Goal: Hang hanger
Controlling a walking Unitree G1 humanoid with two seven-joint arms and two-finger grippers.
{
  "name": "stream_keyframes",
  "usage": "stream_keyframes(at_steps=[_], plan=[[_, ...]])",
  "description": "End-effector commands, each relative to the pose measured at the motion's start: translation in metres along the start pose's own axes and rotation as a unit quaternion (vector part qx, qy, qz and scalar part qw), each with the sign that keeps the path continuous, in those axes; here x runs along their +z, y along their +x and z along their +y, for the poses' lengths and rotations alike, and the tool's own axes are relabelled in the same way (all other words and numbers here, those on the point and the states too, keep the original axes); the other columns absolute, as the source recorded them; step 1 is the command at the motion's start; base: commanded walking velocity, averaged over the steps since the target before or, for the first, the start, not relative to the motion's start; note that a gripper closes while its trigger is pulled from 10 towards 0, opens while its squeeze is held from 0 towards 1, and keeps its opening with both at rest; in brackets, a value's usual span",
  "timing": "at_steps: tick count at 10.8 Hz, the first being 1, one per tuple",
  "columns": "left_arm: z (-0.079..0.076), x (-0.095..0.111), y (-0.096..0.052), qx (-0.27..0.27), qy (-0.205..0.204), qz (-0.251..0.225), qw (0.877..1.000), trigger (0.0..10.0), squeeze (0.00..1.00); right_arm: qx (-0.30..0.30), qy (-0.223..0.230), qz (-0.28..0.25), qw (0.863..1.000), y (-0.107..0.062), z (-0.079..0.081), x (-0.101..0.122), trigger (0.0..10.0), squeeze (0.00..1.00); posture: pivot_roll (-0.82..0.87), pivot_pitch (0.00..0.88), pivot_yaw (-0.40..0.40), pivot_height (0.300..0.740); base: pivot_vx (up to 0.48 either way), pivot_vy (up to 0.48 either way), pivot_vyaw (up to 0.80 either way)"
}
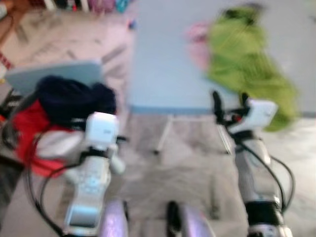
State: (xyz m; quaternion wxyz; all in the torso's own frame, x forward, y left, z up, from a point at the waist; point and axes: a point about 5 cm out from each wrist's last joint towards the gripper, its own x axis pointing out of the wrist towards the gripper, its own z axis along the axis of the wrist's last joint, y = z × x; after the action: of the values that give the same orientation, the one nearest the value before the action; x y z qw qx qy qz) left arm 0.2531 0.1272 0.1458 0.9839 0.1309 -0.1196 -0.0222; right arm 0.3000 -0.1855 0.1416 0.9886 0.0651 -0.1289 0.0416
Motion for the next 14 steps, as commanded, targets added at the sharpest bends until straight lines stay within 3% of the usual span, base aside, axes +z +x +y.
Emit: stream_keyframes(at_steps=[1,5,7,9,10,14], plan=[[0.004,-0.001,-0.003,0.000,0.009,0.002,1.000,10.0,0.00,0.005,0.004,-0.002,1.000,0.001,0.005,0.001,10.0,0.00,0.07,0.240,-0.043,0.740,0.000,-0.439,0.00],[0.001,0.001,-0.001,-0.007,0.012,0.001,1.000,10.0,0.00,0.010,0.000,0.001,1.000,0.002,0.008,-0.001,10.0,0.00,0.07,0.243,-0.039,0.740,0.000,-0.387,0.00],[-0.008,0.001,0.002,-0.027,0.020,-0.004,0.999,10.0,0.00,0.014,0.001,-0.007,1.000,0.007,0.013,0.003,10.0,0.00,0.06,0.225,-0.031,0.740,0.000,-0.289,0.00],[-0.032,-0.004,0.000,-0.126,0.004,0.009,0.992,10.0,0.00,0.005,0.004,-0.006,1.000,0.009,0.010,0.002,10.0,0.00,0.06,0.215,-0.028,0.740,0.000,0.000,0.00],[-0.033,-0.008,-0.002,-0.131,0.008,0.020,0.991,10.0,0.00,0.004,0.006,-0.002,1.000,0.009,0.009,0.001,10.0,0.00,0.06,0.212,-0.027,0.740,0.000,0.000,0.00],[-0.026,-0.032,-0.008,-0.108,-0.031,0.086,0.990,10.0,0.00,0.000,-0.009,0.079,0.997,-0.015,0.003,-0.036,10.0,0.00,0.06,0.210,-0.038,0.740,0.000,0.120,-0.13]])
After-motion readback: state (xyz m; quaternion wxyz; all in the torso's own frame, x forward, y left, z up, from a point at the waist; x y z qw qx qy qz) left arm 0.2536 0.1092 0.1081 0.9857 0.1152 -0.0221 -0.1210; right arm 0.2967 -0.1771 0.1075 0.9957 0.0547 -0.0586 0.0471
